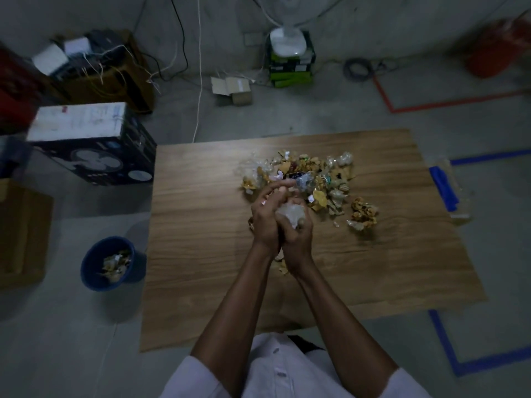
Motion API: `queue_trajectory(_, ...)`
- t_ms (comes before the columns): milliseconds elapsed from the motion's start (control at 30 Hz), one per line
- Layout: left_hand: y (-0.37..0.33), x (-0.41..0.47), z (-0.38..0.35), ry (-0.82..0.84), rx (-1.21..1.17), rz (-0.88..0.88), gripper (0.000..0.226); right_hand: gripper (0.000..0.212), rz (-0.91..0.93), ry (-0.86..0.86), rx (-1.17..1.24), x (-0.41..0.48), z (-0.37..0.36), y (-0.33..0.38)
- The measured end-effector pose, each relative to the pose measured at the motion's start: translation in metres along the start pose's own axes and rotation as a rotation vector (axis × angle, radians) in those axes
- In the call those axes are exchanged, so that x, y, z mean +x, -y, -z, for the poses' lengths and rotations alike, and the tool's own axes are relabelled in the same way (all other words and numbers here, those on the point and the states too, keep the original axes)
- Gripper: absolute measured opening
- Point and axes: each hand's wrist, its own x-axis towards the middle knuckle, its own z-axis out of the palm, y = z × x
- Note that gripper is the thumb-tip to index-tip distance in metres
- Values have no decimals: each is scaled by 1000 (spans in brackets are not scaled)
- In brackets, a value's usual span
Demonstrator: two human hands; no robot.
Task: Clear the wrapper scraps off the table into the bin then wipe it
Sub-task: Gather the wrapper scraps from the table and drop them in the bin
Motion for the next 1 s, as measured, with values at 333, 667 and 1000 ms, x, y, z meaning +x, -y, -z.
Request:
queue_trajectory(333,11,-6,1,-120,382,-35,25,17,-86,-168,54,9,-19,14)
queue_trajectory(667,11,-22,-27,-71,452,-116,49,26,-137,-104,-144,26,6,19)
queue_trajectory(1000,-45,-6,67,-426,315,-202,40,23,-123,112,86,8,-109,21)
